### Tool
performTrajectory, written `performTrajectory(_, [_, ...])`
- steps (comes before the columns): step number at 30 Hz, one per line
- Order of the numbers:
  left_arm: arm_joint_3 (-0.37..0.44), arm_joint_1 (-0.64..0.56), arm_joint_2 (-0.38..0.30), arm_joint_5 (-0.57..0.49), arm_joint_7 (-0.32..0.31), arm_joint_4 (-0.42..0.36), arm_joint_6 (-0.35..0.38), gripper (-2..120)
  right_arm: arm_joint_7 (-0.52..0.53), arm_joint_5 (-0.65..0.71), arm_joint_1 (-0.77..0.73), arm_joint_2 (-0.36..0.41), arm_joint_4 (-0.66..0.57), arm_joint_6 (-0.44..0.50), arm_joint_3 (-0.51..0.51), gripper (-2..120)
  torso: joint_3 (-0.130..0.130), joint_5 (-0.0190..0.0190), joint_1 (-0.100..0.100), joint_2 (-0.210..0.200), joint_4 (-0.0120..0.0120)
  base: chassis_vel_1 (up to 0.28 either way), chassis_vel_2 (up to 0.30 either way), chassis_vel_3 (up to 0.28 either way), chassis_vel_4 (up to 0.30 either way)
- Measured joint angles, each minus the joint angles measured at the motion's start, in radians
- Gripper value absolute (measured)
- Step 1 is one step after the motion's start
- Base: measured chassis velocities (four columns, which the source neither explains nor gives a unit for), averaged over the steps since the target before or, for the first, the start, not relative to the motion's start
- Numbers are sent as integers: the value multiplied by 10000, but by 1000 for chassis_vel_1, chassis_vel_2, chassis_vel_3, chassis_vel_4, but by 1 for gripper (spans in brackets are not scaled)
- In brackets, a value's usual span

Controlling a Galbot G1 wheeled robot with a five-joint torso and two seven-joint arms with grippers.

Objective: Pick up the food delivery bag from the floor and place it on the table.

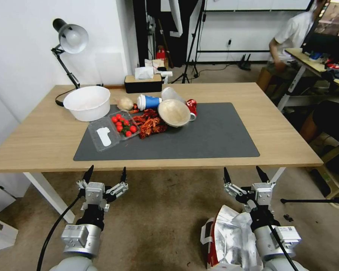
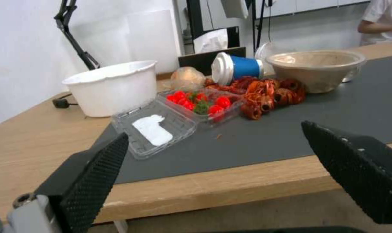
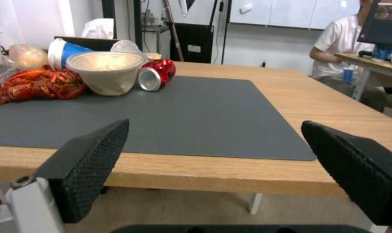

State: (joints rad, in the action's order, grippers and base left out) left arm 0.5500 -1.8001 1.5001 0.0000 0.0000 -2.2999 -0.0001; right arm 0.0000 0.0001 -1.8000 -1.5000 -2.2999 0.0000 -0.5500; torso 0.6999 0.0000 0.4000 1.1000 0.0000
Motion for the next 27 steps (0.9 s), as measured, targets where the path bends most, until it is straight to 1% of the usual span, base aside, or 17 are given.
performTrajectory(13, [0, 0, 0, 0, 0, 0, 0, 100, 0, 1, 2, 1, 0, 0, 0, 100, 0, 0, 0, 0, 0, 0, 0, 0, 0])
performTrajectory(16, [-24, 83, -31, -14, -18, 15, -15, 100, -1, 122, 138, 107, -26, -23, -68, 100, 0, 1, -1, 0, 0, 0, 0, 0, 0])
performTrajectory(17, [-116, 276, -122, -77, -102, 100, -50, 99, 0, 404, 403, 347, -123, -116, -229, 100, 1, 8, -1, 0, -1, 0, 0, 0, 0])
performTrajectory(18, [-246, 579, -241, -169, -217, 213, -120, 99, 15, 783, 825, 686, -317, -215, -492, 100, 0, 1, -3, 0, -1, 0, 0, 0, 0])
performTrajectory(19, [-246, 579, -241, -169, -217, 213, -120, 99, 15, 783, 825, 686, -317, -215, -492, 100, 0, 1, -3, 0, -1, 0, 0, 0, 0])
performTrajectory(20, [-435, 982, -408, -305, -388, 375, -211, 99, 39, 1139, 1266, 1013, -511, -277, -743, 100, -1, -12, -2, 1, 9, 0, 0, 0, 0])
performTrajectory(21, [-604, 1343, -562, -425, -541, 514, -292, 99, 0, 1416, 1488, 1163, -542, -300, -817, 100, 0, -7, -1, 0, 7, 0, 0, 0, 0])
performTrajectory(22, [-802, 1794, -749, -571, -728, 689, -396, 99, -42, 1570, 1577, 1213, -508, -336, -824, 100, 3, 6, 1, -3, 1, 0, 0, 0, 0])
performTrajectory(23, [-975, 2159, -905, -696, -888, 837, -476, 99, -52, 1638, 1628, 1231, -493, -337, -826, 100, 3, 4, 3, -3, -1, 0, 0, 0, 0])
performTrajectory(24, [-975, 2159, -905, -696, -888, 837, -476, 99, -52, 1638, 1628, 1231, -493, -337, -826, 100, 3, 4, 3, -3, -1, 0, 0, 0, 0])
performTrajectory(25, [-1183, 2619, -1092, -844, -1074, 1018, -577, 99, -58, 1670, 1648, 1231, -472, -342, -808, 100, 1, -3, 2, -2, -5, 0, 0, 0, 0])
performTrajectory(27, [-1484, 3129, -1322, -1120, -1302, 1324, -795, 99, -61, 1674, 1673, 1221, -453, -349, -778, 100, 0, 4, 1, -2, -9, 0, 0, 0, 0])
